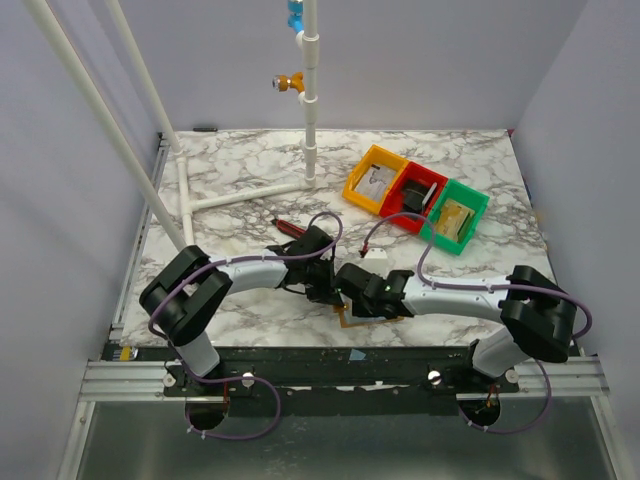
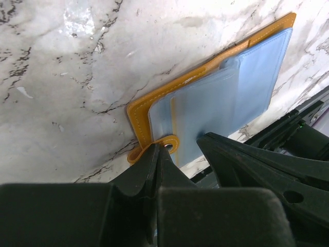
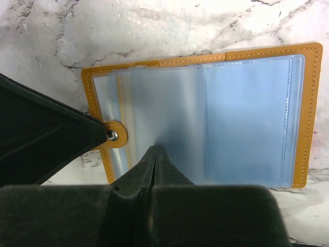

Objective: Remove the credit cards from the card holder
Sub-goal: Remove the credit card from the card holder.

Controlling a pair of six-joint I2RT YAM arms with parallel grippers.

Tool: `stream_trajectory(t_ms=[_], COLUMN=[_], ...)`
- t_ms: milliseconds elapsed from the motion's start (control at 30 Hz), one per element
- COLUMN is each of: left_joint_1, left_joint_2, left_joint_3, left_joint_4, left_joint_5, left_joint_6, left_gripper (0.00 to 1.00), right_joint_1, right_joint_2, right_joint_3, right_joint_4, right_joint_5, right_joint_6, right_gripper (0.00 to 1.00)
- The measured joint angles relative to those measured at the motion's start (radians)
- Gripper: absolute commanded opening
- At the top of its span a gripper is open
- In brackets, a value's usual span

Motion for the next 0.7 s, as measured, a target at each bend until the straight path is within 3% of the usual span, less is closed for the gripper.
stream_trajectory(t_ms=[700], left_joint_1=[0.001], left_joint_2=[0.015], left_joint_3=[0.024], left_joint_4=[-0.035], left_joint_5=[-0.003], left_joint_6=[0.001], left_gripper=[0.0], right_joint_1=[-0.095], right_joint_2=[-0.066], right_joint_3=[-0.085], right_joint_4=[0.044], right_joint_5=[-0.01], right_joint_6=[-0.011], right_gripper=[0.01])
